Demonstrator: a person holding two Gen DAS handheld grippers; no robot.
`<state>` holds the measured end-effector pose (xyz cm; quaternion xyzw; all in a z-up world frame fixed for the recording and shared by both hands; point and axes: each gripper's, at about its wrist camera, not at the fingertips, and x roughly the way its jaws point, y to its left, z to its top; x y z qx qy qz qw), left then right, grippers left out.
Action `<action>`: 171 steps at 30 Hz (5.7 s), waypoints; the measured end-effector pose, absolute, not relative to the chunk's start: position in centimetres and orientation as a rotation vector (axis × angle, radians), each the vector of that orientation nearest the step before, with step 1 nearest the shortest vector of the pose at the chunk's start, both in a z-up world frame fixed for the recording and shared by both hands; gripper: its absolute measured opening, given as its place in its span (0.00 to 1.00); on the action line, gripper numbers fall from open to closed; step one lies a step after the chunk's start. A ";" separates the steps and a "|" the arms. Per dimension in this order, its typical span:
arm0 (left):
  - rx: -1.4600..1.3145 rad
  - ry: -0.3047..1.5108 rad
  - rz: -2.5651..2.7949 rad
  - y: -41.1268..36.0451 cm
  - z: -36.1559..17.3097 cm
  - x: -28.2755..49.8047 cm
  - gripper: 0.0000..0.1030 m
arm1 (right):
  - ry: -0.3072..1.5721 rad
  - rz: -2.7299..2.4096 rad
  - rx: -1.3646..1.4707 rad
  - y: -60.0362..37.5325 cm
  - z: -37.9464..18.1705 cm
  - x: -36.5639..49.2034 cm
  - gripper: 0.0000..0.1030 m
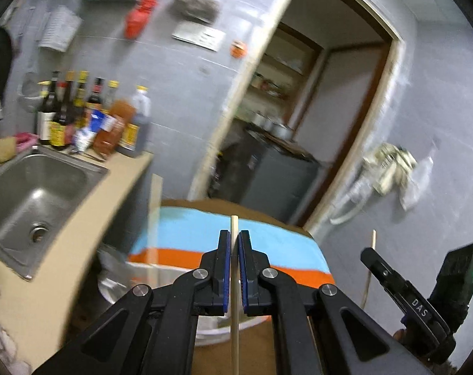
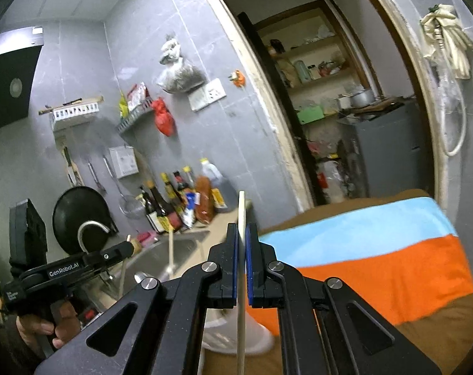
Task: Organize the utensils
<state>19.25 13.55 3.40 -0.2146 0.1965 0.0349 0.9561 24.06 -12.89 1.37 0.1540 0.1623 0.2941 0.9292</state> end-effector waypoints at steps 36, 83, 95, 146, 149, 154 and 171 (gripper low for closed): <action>-0.405 0.186 0.313 22.0 1.4 26.8 0.05 | 0.061 0.382 0.361 -2.7 1.7 27.4 0.04; -0.273 0.452 0.107 15.7 2.1 18.9 0.93 | 0.264 0.278 0.143 -9.8 3.7 19.9 0.83; -0.207 0.462 0.038 10.8 1.8 15.8 0.97 | 0.299 0.229 0.094 -14.1 3.7 16.4 0.98; -0.177 0.434 0.130 -1.9 1.9 2.7 0.98 | 0.410 0.275 0.038 -27.4 3.3 4.1 0.98; -0.176 0.433 0.130 -1.9 1.8 2.7 0.98 | 0.410 0.276 0.039 -27.4 3.3 4.1 0.98; -0.176 0.433 0.131 -2.0 1.9 2.6 0.98 | 0.410 0.276 0.039 -27.3 3.3 4.0 0.98; -0.176 0.433 0.131 -2.0 1.9 2.6 0.98 | 0.411 0.275 0.039 -27.4 3.3 4.1 0.98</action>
